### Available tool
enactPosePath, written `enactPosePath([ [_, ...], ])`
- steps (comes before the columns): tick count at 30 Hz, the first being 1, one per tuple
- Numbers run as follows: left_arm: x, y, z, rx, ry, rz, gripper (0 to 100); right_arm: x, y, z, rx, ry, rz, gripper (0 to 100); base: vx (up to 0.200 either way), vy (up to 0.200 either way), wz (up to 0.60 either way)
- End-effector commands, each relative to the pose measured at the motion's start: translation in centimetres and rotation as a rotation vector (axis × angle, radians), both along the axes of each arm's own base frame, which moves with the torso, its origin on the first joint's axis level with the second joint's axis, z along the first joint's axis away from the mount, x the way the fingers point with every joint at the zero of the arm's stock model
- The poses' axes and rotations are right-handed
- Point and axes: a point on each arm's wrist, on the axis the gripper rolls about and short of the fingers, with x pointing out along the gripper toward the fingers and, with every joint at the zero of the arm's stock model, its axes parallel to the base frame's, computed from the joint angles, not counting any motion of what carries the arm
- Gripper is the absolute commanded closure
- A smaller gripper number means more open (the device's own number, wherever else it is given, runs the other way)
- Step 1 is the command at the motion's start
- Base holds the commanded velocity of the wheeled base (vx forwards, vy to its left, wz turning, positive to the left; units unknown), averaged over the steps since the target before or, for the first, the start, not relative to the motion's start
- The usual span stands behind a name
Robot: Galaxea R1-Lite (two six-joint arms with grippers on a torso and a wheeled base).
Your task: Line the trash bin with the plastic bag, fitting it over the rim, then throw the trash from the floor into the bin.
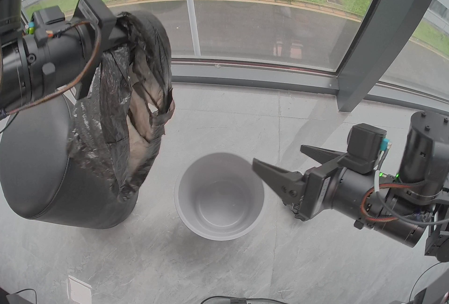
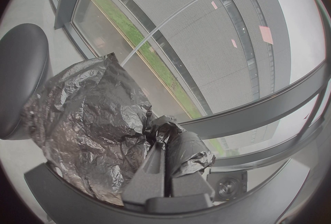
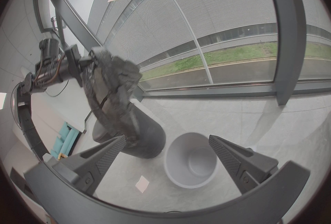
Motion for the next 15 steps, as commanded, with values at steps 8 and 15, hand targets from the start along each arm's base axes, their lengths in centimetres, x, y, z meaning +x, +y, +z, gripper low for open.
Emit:
enactPosePath([
  [8,0.8,-0.8,1.9,-0.061,-0.013,-0.058,100,-1.5,5.7,-3.6,-0.098,0.073,0.156,0,0.000,0.000,0.00],
  [15,0.6,-1.4,2.2,-0.085,-0.009,-0.082,100,1.9,7.6,-7.3,-0.120,0.076,0.085,0,0.000,0.000,0.00],
])
